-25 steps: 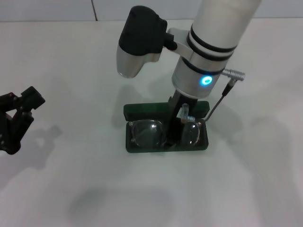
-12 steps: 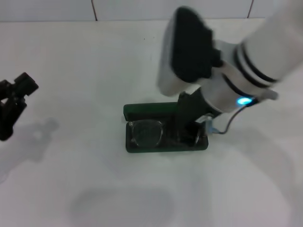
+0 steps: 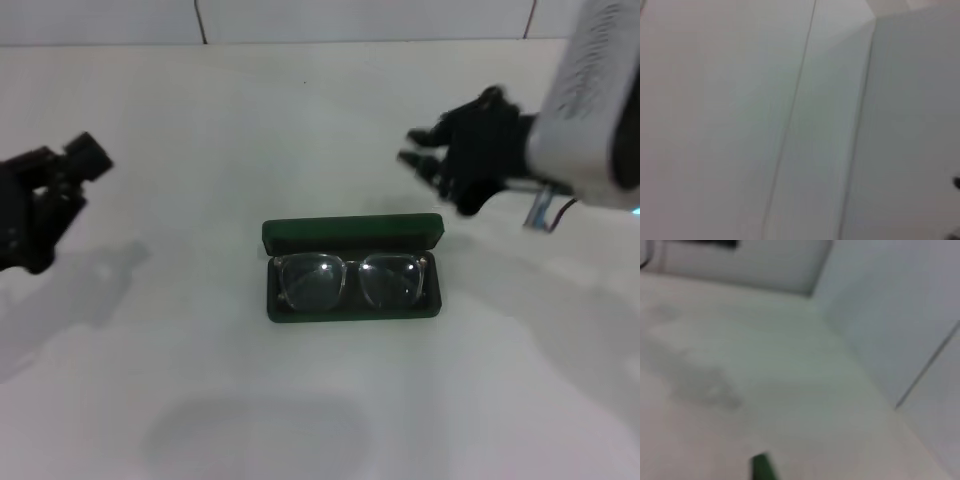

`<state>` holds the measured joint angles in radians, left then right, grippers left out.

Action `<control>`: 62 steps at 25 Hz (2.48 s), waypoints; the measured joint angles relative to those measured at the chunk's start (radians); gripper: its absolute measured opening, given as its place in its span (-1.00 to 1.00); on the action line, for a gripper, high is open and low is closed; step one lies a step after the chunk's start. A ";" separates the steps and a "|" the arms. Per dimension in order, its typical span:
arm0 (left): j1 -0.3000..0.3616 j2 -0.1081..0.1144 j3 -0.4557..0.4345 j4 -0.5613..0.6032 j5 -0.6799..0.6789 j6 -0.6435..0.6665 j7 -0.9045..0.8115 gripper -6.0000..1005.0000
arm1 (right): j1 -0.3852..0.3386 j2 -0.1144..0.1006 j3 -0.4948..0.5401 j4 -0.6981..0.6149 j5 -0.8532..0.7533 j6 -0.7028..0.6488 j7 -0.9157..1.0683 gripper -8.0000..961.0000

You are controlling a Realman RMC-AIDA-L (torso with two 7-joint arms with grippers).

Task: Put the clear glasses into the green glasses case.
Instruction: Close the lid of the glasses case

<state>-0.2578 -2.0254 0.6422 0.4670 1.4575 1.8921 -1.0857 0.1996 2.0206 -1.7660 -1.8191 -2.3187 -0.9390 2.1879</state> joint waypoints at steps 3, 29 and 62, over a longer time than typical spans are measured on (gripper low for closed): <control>-0.068 -0.001 0.000 -0.004 0.046 -0.015 -0.011 -0.78 | -0.079 -0.001 0.077 0.013 0.110 0.095 -0.068 -0.68; -0.443 -0.064 0.192 -0.049 0.330 -0.441 -0.175 -0.78 | 0.146 -0.051 1.254 1.211 1.064 -1.037 -0.772 -0.50; -0.446 -0.070 0.307 -0.108 0.327 -0.615 -0.208 -0.79 | 0.131 -0.032 1.246 1.236 0.979 -1.008 -0.799 -0.49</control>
<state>-0.7033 -2.0954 0.9490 0.3588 1.7844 1.2775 -1.2937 0.3305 1.9886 -0.5200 -0.5827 -1.3399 -1.9473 1.3887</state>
